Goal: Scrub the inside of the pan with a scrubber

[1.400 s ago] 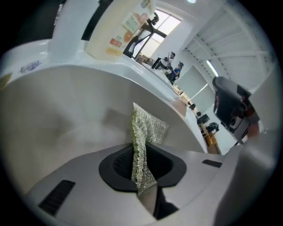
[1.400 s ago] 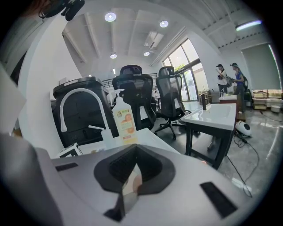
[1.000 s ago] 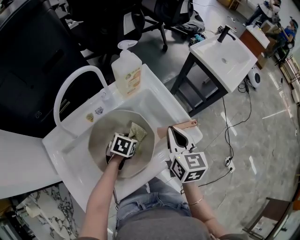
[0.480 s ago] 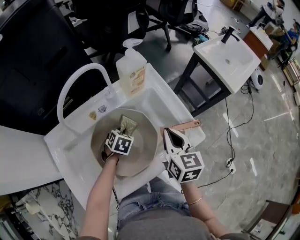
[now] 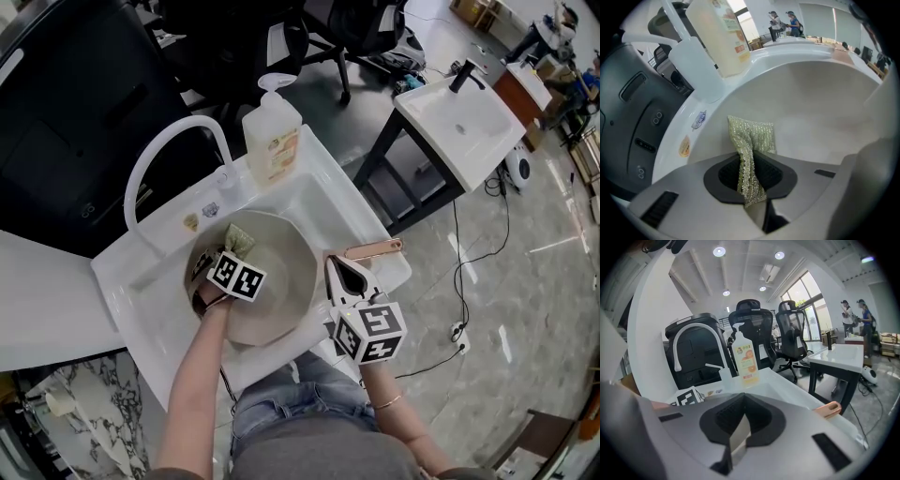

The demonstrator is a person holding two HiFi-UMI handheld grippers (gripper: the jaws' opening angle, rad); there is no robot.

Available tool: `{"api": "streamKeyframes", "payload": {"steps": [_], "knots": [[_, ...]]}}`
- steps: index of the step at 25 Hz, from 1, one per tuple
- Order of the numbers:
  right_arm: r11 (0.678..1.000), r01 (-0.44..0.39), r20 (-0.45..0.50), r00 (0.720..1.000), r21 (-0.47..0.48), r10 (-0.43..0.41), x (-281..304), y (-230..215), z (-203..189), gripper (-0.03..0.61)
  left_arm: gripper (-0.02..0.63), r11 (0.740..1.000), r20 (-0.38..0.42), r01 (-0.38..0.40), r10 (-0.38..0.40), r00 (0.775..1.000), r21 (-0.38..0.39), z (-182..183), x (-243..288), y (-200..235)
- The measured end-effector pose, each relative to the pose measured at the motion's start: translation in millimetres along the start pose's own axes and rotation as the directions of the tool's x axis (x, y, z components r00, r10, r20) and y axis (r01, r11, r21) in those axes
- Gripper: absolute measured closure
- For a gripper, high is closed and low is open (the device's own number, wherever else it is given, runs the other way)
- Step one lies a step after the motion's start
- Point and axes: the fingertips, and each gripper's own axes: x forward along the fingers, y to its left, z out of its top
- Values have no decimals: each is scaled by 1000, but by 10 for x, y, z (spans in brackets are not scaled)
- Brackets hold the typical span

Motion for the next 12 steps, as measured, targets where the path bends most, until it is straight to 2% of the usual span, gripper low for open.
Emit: {"api": "streamKeyframes", "payload": {"steps": [7,9,12], "knots": [[1000,-10,16,1000,-16,10,-100,67,18,568,554,979,-56,-139,149,987,151,-164,-95,159],[1000,-13,23,1000,-21,13,-132,91,35,568,554,971,-49,-175,185,981,161,-159,-182,209],[999,-17,33,999,-32,18,-182,115,68,568,551,961,3,-240,242,970,137,-124,-436,320]]}}
